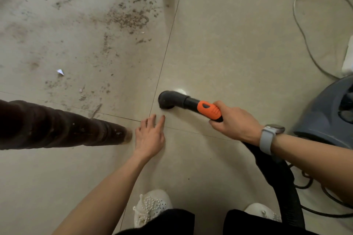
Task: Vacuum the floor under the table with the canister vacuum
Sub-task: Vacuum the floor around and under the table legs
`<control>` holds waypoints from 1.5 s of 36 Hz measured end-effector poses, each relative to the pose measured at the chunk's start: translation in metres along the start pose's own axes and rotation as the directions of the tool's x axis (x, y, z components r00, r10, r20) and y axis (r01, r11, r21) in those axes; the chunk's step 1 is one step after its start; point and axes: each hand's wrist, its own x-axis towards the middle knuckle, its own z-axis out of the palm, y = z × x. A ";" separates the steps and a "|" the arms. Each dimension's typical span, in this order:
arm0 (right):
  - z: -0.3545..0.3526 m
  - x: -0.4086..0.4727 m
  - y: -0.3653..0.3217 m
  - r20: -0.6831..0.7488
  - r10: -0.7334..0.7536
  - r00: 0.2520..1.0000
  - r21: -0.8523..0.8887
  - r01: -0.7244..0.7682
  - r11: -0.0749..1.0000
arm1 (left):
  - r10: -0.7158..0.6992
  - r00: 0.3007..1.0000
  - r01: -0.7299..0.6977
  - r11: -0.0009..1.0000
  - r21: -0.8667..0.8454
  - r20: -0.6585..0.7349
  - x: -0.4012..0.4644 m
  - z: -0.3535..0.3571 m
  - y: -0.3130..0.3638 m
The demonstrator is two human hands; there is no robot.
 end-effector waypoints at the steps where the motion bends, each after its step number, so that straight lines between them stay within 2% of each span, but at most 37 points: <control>1: -0.005 0.006 0.004 -0.015 0.036 0.999 0.018 -0.035 0.999 | -0.003 1.000 0.003 1.000 -0.006 0.002 0.000 0.000 0.000; 5: -0.018 0.015 0.010 -0.068 0.094 0.993 0.064 -0.090 0.994 | 0.002 1.000 -0.002 1.000 0.001 -0.006 0.004 -0.003 0.001; 10: -0.003 0.007 -0.006 0.028 -0.013 1.000 0.018 0.012 1.000 | -0.005 1.000 0.005 1.000 -0.013 0.002 0.017 -0.012 0.000; 17: -0.024 0.024 0.021 -0.037 0.169 0.985 0.130 -0.163 0.978 | 0.011 1.000 -0.011 1.000 0.004 0.019 0.034 -0.020 0.001; 29: -0.025 0.024 0.023 -0.001 0.185 0.983 0.199 -0.181 0.963 | 0.006 0.999 -0.004 0.998 0.058 -0.031 0.064 -0.028 0.014; 37: -0.023 0.020 0.013 0.001 0.123 0.992 0.184 -0.121 0.976 | 0.004 0.997 -0.004 1.000 0.011 -0.075 0.067 -0.029 0.012; 43: -0.009 0.017 -0.001 0.026 0.021 0.999 0.047 -0.022 0.999 | 0.033 0.983 -0.050 0.995 -0.092 -0.178 0.059 -0.021 -0.001; 47: -0.015 0.028 0.003 -0.044 0.056 0.997 0.064 -0.053 0.997 | 0.032 0.981 -0.060 0.988 -0.143 -0.189 0.057 -0.020 -0.004; 49: -0.015 0.030 0.001 -0.065 0.058 0.996 0.075 -0.053 0.996 | 0.038 0.979 -0.065 0.989 -0.135 -0.198 0.056 -0.020 -0.005; 54: -0.006 0.025 -0.012 0.003 -0.020 1.000 0.051 0.020 0.999 | 0.087 0.971 -0.111 0.989 -0.098 -0.222 0.053 -0.017 -0.010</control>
